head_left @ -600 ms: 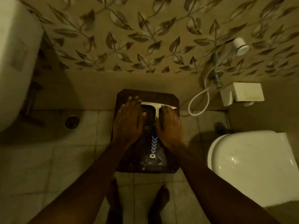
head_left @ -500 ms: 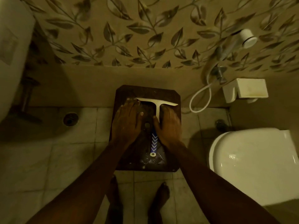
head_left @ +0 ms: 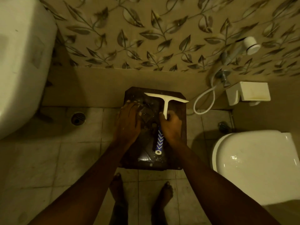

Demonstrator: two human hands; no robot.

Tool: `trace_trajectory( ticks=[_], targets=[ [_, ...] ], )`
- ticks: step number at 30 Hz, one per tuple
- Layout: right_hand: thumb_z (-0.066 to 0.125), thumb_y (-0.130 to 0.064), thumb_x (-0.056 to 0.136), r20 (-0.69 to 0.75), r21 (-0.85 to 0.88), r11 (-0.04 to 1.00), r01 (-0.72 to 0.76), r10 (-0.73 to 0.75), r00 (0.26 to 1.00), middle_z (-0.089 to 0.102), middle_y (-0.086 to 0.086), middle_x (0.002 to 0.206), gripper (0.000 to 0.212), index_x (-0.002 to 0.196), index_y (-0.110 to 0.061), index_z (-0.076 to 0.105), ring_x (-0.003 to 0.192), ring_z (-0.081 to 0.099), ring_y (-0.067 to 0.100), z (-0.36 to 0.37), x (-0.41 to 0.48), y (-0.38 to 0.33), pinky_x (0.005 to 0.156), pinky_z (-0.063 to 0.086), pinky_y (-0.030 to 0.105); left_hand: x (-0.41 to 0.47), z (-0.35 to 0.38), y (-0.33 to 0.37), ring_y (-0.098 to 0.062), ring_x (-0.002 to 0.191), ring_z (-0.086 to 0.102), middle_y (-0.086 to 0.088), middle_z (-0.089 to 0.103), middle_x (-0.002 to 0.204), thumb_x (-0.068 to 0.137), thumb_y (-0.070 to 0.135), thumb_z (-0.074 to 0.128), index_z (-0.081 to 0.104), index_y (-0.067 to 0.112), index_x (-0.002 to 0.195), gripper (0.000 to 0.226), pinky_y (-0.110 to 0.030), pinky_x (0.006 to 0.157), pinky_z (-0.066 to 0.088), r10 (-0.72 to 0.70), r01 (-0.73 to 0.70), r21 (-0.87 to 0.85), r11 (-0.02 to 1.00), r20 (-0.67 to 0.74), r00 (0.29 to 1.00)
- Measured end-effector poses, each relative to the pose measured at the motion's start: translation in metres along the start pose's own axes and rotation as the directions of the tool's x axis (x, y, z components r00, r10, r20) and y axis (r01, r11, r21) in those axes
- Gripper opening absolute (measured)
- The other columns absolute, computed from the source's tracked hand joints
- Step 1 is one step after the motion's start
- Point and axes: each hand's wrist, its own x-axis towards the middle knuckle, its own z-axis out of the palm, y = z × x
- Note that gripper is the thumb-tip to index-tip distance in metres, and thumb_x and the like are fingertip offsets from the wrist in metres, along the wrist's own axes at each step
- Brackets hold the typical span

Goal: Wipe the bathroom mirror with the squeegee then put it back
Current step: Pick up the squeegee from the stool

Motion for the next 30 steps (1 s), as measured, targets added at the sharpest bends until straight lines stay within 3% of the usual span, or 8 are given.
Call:
trace_trajectory(
  ticks=[2, 7, 10, 14, 20, 25, 28, 30],
  targets=[
    [0.059, -0.027, 0.096, -0.043, 0.045, 0.999, 0.018, -0.016, 0.999, 0.064, -0.005, 0.074, 0.019, 0.096, -0.009, 0.063, 0.061, 0.06, 0.001, -0.009, -0.016, -0.022, 0.055, 0.043, 0.012, 0.003, -0.026, 0.004, -0.025, 0.133, 0.047, -0.008, 0.058, 0.135, 0.098, 0.02, 0.05, 0.057, 0.009, 0.128, 0.033, -0.042, 0.107, 0.037, 0.008, -0.009, -0.019, 1.0, -0.027, 1.0],
    [0.062, -0.025, 0.092, -0.149, 0.105, 0.987, 0.122, -0.106, 0.983, 0.063, 0.0, 0.075, 0.011, 0.083, -0.02, 0.058, 0.069, 0.061, 0.017, -0.029, -0.068, -0.083, 0.062, 0.044, 0.028, 0.009, -0.108, 0.021, -0.025, 0.134, 0.045, -0.008, 0.057, 0.136, 0.099, 0.03, 0.041, 0.056, 0.009, 0.131, 0.04, -0.037, 0.109, 0.031, 0.092, -0.094, -0.035, 0.995, -0.06, 0.994],
    [0.061, -0.025, 0.092, -0.175, 0.148, 0.976, 0.16, -0.133, 0.976, 0.058, -0.006, 0.069, 0.013, 0.081, -0.02, 0.057, 0.065, 0.057, 0.013, -0.042, -0.104, -0.125, 0.06, 0.043, 0.026, 0.013, -0.164, 0.028, -0.025, 0.132, 0.045, -0.01, 0.06, 0.132, 0.097, 0.026, 0.044, 0.058, 0.008, 0.127, 0.038, -0.031, 0.11, 0.025, 0.132, -0.138, -0.032, 0.99, -0.138, 0.982],
    [0.06, -0.027, 0.094, -0.239, 0.172, 0.961, 0.217, -0.173, 0.955, 0.054, -0.007, 0.065, 0.02, 0.081, -0.013, 0.058, 0.057, 0.052, 0.004, -0.054, -0.149, -0.175, 0.052, 0.039, 0.016, 0.017, -0.231, 0.036, -0.026, 0.128, 0.051, -0.01, 0.061, 0.13, 0.098, 0.024, 0.048, 0.058, 0.007, 0.126, 0.034, -0.034, 0.107, 0.029, 0.122, -0.134, -0.059, 0.989, -0.181, 0.976],
    [0.059, -0.029, 0.095, -0.291, 0.268, 0.919, 0.29, -0.21, 0.933, 0.056, -0.005, 0.065, 0.019, 0.079, -0.019, 0.056, 0.057, 0.052, 0.01, -0.054, -0.2, -0.231, 0.054, 0.04, 0.023, 0.011, -0.306, 0.038, -0.027, 0.125, 0.053, -0.011, 0.061, 0.129, 0.097, 0.024, 0.051, 0.057, 0.006, 0.126, 0.035, -0.042, 0.106, 0.04, 0.147, -0.177, -0.098, 0.979, -0.258, 0.955],
    [0.058, -0.027, 0.096, -0.311, 0.367, 0.835, 0.409, -0.304, 0.9, 0.055, -0.003, 0.067, 0.021, 0.079, -0.017, 0.056, 0.055, 0.05, 0.001, -0.055, -0.232, -0.285, 0.05, 0.04, 0.014, 0.003, -0.357, 0.026, -0.025, 0.127, 0.052, -0.011, 0.06, 0.132, 0.097, 0.034, 0.048, 0.057, 0.005, 0.128, 0.043, -0.039, 0.107, 0.04, 0.105, -0.158, -0.115, 0.981, -0.373, 0.922],
    [0.057, -0.031, 0.097, -0.282, 0.396, 0.805, 0.442, -0.351, 0.893, 0.054, -0.003, 0.066, 0.024, 0.075, -0.022, 0.052, 0.059, 0.052, 0.01, -0.05, -0.253, -0.317, 0.057, 0.043, 0.028, -0.007, -0.39, 0.021, -0.021, 0.128, 0.05, -0.008, 0.058, 0.135, 0.098, 0.037, 0.047, 0.055, 0.008, 0.131, 0.044, -0.034, 0.107, 0.039, 0.07, -0.134, -0.12, 0.984, -0.434, 0.898],
    [0.055, -0.032, 0.097, -0.282, 0.409, 0.783, 0.469, -0.381, 0.881, 0.054, -0.003, 0.066, 0.026, 0.075, -0.019, 0.052, 0.059, 0.051, 0.012, -0.046, -0.269, -0.338, 0.058, 0.042, 0.031, -0.015, -0.415, 0.019, -0.02, 0.124, 0.053, -0.006, 0.06, 0.131, 0.099, 0.035, 0.046, 0.056, 0.01, 0.129, 0.04, -0.03, 0.104, 0.038, 0.091, -0.153, -0.092, 0.984, -0.479, 0.873]
  ],
)
